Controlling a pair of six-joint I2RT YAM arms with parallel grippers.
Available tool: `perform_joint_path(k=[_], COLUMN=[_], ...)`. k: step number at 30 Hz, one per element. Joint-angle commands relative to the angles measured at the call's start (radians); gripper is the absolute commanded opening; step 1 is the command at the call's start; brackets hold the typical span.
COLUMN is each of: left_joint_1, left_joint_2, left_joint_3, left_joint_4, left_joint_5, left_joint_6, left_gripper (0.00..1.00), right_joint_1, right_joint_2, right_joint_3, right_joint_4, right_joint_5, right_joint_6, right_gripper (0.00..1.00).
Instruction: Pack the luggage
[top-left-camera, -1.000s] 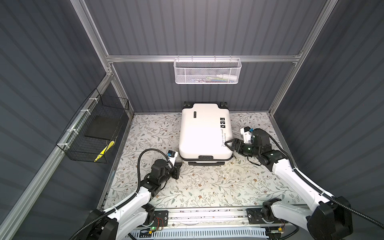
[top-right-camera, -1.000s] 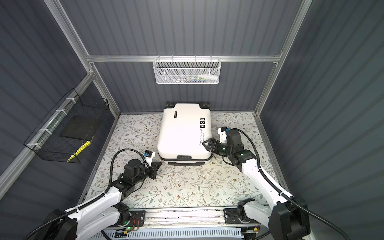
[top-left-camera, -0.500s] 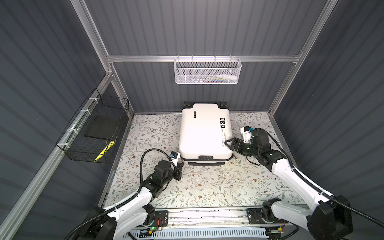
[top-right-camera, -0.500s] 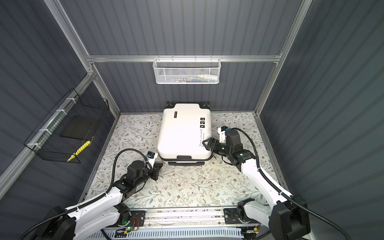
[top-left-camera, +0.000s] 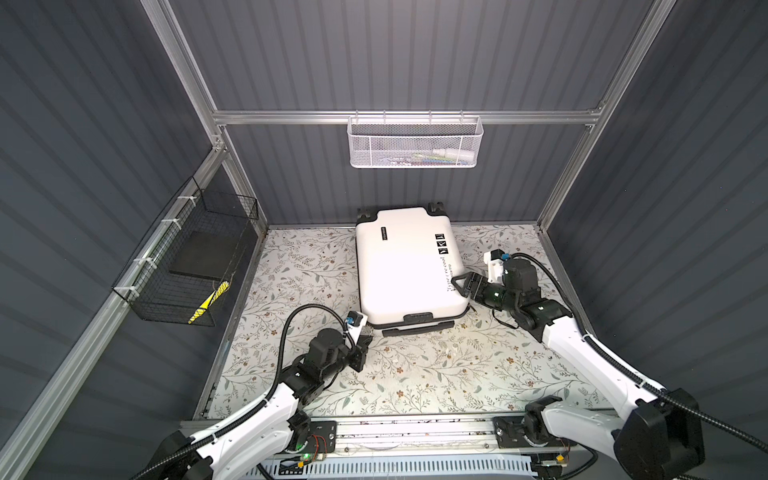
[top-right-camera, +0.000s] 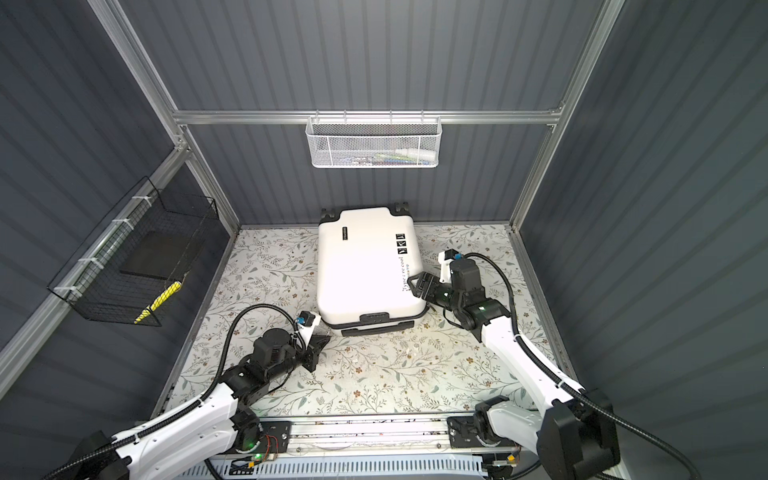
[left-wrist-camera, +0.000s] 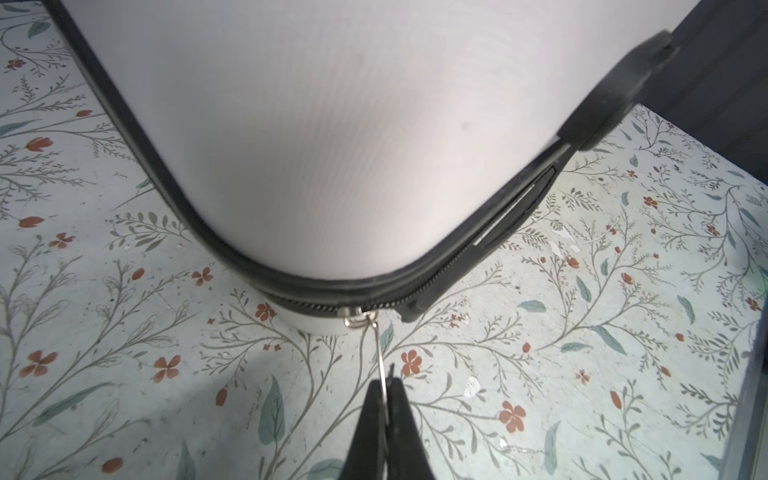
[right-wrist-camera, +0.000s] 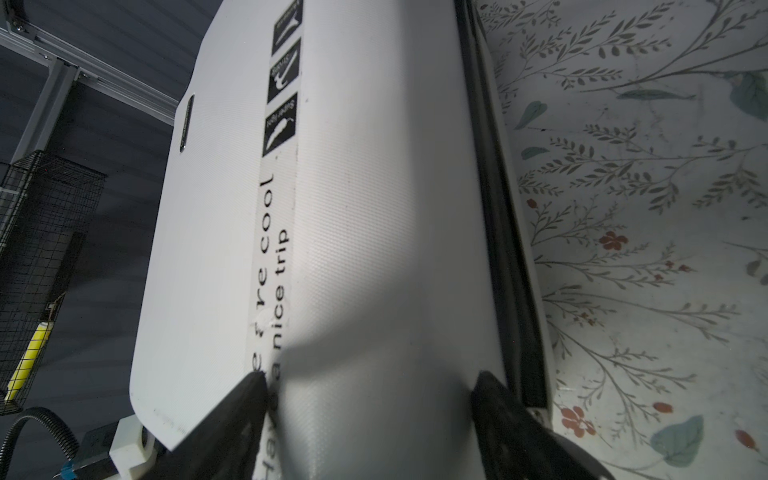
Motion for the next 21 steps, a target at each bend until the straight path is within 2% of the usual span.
perform_joint_path(k=[1, 6, 12, 21], left_joint_1=[-0.029, -0.061, -0.148, -0.158], left_joint_2=[0.0, 0.082, 0.159, 0.205], left_joint_3=[0.04, 0.055, 0.102, 0.128], left_joint_4=[0.129, 0.198, 0.24, 0.298], left_joint_5=[0.149, 0.178, 0.121, 0.09], left_joint_6=[0.039, 0.042, 0.068, 0.067], left_gripper=[0.0, 0.0, 0.0, 0.0], right_joint_1=[0.049, 0.08, 0.143, 0.26], right_joint_2=[0.038, 0.056, 0.081, 0.141], right_joint_3=[0.0, 0.008, 0.029, 0.094], right_joint_4=[-0.034, -0.011, 0.015, 0.034], right_joint_5=[-0.117, -0.121, -0.114, -0.085], right_joint_6=[0.013, 0.032, 0.058, 0.083], right_gripper=[0.76, 0.74, 0.73, 0.73])
